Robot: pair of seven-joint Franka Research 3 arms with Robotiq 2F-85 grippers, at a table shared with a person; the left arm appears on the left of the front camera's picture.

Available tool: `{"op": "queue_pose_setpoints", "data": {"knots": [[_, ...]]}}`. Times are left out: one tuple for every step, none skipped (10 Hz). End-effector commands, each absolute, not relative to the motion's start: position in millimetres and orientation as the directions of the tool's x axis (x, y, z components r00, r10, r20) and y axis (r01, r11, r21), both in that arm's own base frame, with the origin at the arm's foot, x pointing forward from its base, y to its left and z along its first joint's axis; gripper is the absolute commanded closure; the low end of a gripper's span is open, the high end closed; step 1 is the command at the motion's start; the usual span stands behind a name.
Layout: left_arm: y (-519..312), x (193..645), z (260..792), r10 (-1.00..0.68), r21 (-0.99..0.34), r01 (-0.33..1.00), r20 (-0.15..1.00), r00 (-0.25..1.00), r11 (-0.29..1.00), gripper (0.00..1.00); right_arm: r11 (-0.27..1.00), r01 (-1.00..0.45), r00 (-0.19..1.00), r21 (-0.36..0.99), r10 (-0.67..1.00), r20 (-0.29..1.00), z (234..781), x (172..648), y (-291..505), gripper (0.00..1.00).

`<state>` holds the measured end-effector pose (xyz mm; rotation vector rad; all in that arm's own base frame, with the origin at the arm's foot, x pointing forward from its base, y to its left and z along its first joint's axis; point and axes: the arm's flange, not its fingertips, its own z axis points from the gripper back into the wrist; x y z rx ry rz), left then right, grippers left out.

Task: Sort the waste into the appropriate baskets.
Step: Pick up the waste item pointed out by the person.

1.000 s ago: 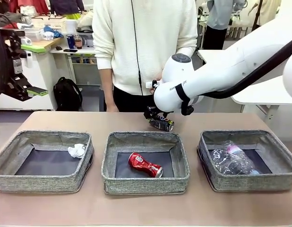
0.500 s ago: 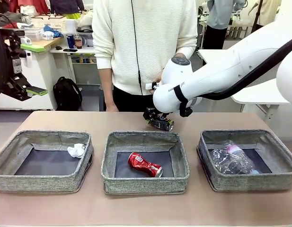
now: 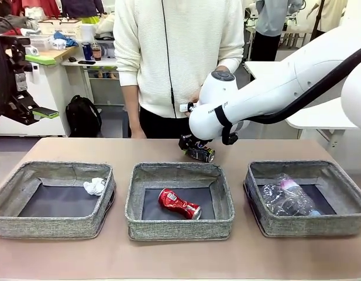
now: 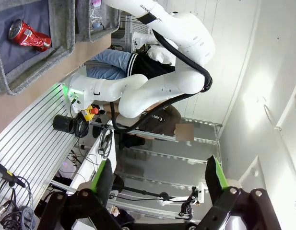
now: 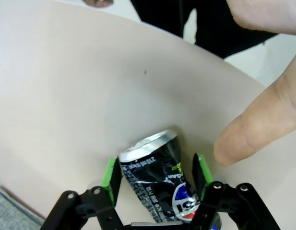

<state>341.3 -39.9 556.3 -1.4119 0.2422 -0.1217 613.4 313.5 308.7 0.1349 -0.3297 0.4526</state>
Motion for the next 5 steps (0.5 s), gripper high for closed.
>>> {"op": "queue_pose_setpoints", "data": {"knots": [[-40.6, 339.7, 560.3, -0.232, -0.989, -0.059, -0.091, 0.969, 0.138, 0.00, 0.885, -0.463, 0.844, 0.052, 0.422, 0.331, 308.7, 615.3, 311.1, 1.00], [-40.6, 339.7, 560.3, -0.232, -0.989, -0.059, -0.091, 0.969, 0.138, 0.00, 0.883, -0.467, 0.842, 0.053, 0.426, 0.331, 308.3, 614.8, 310.7, 1.00], [-40.6, 339.7, 560.3, -0.232, -0.989, -0.059, -0.091, 0.969, 0.138, 0.00, 0.882, -0.469, 0.841, 0.051, 0.428, 0.331, 307.8, 614.4, 310.2, 0.83], [-40.6, 339.7, 560.3, -0.232, -0.989, -0.059, -0.091, 0.969, 0.138, 0.00, 0.881, -0.472, 0.840, 0.046, 0.433, 0.328, 307.3, 614.1, 310.2, 0.92], [-40.6, 339.7, 560.3, -0.232, -0.989, -0.059, -0.091, 0.969, 0.138, 0.00, 0.879, -0.474, 0.839, 0.044, 0.436, 0.326, 307.0, 613.6, 310.2, 1.00]]}}
